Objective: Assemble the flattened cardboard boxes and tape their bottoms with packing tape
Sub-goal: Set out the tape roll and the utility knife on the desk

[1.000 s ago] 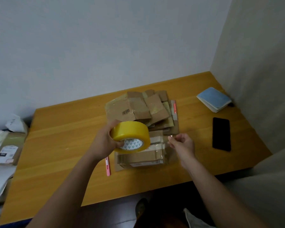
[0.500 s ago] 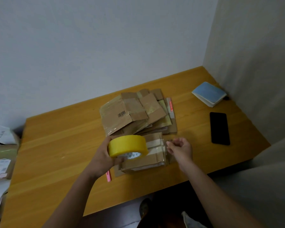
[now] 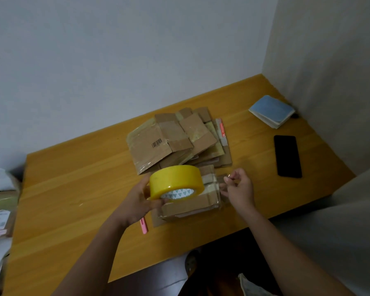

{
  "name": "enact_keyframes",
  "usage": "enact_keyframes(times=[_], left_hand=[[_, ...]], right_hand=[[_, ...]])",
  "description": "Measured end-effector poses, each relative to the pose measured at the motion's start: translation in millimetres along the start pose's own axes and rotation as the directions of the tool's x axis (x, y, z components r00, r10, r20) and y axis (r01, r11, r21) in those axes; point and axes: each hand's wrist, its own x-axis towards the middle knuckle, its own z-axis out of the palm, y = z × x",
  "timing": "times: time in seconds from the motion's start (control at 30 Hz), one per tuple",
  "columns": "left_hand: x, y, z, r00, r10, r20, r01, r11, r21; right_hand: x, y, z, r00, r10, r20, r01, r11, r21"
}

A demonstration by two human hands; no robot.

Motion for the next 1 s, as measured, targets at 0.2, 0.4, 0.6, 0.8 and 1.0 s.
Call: enact_keyframes(times=[0.2, 0.4, 0.6, 0.8, 1.0], left_hand=[[4.8, 2.9, 0.6, 1.000, -0.007, 0.026, 0.009, 0.998, -0.056], [12.3, -4.8, -4.3, 0.999, 0.011, 0.036, -0.014, 0.997, 0.081], [11.4, -13.3, -2.0, 0.998, 0.057, 0.023, -0.060, 0.982, 0.178], [13.2, -26.2, -0.4, 0.999, 0.029, -0.030, -0.023, 0.985, 0.173], [18.2, -26.7, -4.1, 1.000, 0.019, -0.022, -0.015, 0.984, 0.179]], right_hand=[[0.3, -3.0, -1.5, 1.000, -0.001, -0.018, 0.001, 1.000, 0.009], [8.3, -3.1, -0.8, 0.999, 0.033, -0.005, -0.033, 0.997, -0.075], [14.8, 15.4, -0.4, 0.988, 0.153, -0.032, -0.157, 0.974, -0.163], [11.9, 24.7, 14.8, 0.985, 0.174, 0.016, -0.166, 0.959, -0.228], [-8.4, 14.9, 0.5, 0.993, 0.043, -0.106, -0.052, 0.995, -0.090]])
